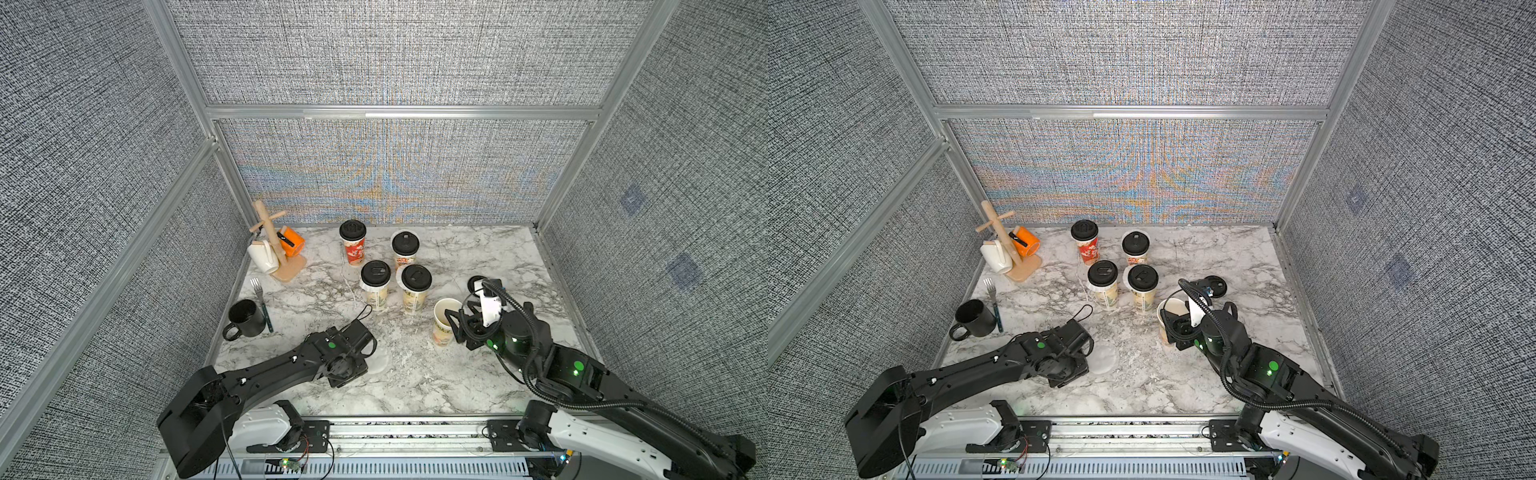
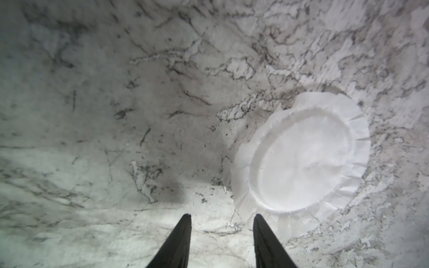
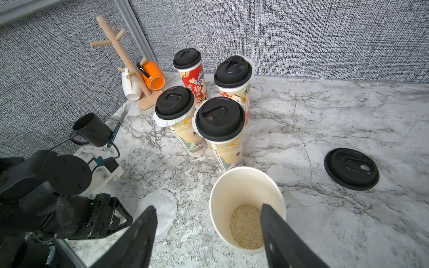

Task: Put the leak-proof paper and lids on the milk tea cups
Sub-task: Pick up the leak-proof paper from the center of the board.

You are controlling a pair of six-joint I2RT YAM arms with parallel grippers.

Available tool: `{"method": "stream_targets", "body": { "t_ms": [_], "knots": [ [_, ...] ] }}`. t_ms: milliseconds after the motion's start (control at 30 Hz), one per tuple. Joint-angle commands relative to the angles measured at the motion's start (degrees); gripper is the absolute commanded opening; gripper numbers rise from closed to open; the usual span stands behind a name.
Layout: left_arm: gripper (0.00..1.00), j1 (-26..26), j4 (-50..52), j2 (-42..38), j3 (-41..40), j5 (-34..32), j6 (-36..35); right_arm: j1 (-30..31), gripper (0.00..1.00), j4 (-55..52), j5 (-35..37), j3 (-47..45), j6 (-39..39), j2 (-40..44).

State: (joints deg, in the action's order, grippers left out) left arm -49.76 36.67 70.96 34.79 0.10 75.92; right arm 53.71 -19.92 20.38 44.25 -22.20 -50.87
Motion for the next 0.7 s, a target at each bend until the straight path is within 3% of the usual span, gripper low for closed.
{"method": "stream_targets", "body": {
  "t_ms": [0,233,467,667],
  "knots": [
    [0.46,-0.5,-1.7,1.5,0.4,-1.7,3.2,0.1,0.72,2.7,-1.4,-0.5,1.2,-0.1],
    [0.44,-1.6,-2.4,5.5,2.1,-3.2,3.8,0.0,0.69,4.0,-1.9,-1.4,1.3,-0.1],
    [0.28,-2.0,-0.4,9.4,3.1,-3.0,4.0,0.0,0.65,4.4,-1.9,-1.9,1.2,0.6],
    [0.26,-2.5,3.9,14.6,6.3,-2.4,3.1,0.0,0.62,4.7,-1.9,-1.8,1.1,1.1]
  ]
}}
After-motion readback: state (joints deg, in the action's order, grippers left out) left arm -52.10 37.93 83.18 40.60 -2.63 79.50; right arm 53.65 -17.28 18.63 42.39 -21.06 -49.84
